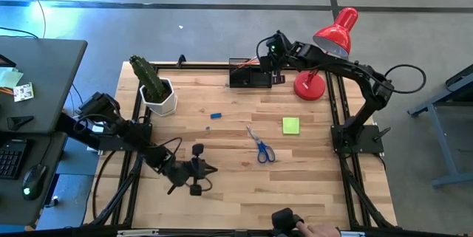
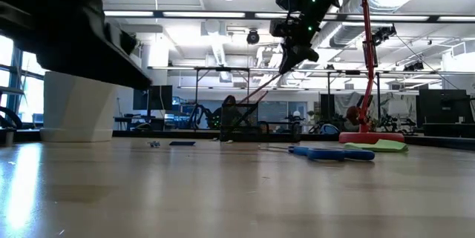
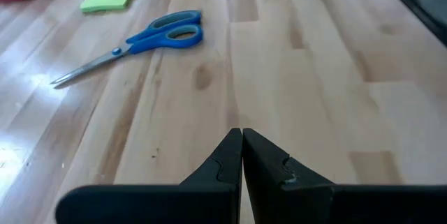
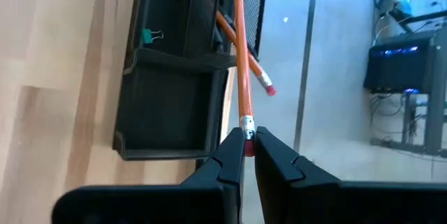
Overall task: Pick and place office supplies into organizer
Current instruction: Put the yellow pencil into the top left section of the desk organizer, then put the blue eraser into the bottom left section of the desk organizer
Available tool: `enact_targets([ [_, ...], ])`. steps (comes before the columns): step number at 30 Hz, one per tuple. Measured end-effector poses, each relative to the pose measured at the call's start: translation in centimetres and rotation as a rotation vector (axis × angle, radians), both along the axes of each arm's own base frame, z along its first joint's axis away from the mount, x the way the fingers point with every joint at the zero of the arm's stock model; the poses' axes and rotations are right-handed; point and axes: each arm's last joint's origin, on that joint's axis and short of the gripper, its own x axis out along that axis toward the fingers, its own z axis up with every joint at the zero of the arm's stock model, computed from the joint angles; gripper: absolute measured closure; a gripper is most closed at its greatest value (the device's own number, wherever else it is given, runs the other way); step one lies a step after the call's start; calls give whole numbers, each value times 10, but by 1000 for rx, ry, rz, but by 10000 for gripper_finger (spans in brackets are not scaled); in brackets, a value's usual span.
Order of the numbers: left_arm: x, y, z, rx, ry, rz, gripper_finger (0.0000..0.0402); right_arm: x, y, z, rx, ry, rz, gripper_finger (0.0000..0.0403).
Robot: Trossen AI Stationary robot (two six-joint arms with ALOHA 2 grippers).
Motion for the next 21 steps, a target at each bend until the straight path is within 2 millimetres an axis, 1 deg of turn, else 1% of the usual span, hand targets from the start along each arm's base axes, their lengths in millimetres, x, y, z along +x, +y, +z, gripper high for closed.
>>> enact_targets([
  [4, 5, 9, -1, -38, 20, -11, 399, 0, 0, 0, -9, 13, 28, 391],
  [8, 7, 13, -1, -46, 24, -7, 399, 0, 0, 0, -18, 31, 49, 383],
  [11, 7, 13, -1, -35, 25, -14, 399, 1, 0, 0, -28, 24, 56, 359],
  [16, 7, 12, -1, -32, 25, -17, 399, 2, -1, 2, -42, 11, 47, 304],
  [21, 7, 12, -1, -32, 26, -21, 399, 5, -3, 5, -30, -83, -36, 266],
])
